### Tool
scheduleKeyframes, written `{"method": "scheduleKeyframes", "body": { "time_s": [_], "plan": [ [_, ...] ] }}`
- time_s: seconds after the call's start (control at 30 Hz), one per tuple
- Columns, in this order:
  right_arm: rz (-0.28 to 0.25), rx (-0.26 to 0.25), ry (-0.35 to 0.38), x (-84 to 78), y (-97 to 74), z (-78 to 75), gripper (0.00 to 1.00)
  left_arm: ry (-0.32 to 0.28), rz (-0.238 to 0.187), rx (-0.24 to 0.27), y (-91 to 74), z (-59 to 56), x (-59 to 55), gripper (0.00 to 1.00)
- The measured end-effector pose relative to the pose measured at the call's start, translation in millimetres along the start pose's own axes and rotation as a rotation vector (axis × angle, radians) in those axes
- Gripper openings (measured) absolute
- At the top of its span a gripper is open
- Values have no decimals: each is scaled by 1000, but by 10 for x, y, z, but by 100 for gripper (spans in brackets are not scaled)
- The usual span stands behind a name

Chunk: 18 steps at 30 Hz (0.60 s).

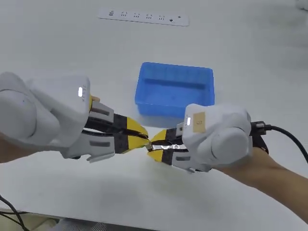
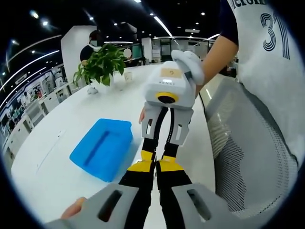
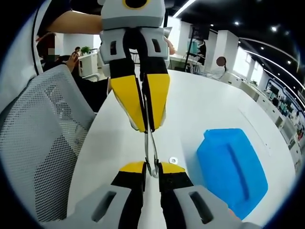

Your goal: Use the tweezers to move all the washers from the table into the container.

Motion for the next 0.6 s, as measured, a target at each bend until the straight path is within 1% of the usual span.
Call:
{"method": "scheduleKeyframes", "body": {
  "time_s": [0.3, 0.47, 0.6],
  "plan": [
    [-8, 3, 18, -7, 0, -20, 12, 4, 10, -5, 25, 10, 24, 6],
    [-1, 8, 18, -20, 22, -12, 12, -9, 13, -5, 28, 12, 6, 6],
    [10, 8, 25, -41, 36, -14, 11, -22, 5, 1, 34, 17, -7, 6]
  ]
}}
Point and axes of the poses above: the centre of the closed fingertips' face, and the gripper's own axes: y roughly forward along the fingers, z roughly to its left, x roughly out of its top, the point moved 7 cm from there along -y, roughly backward along the fingers
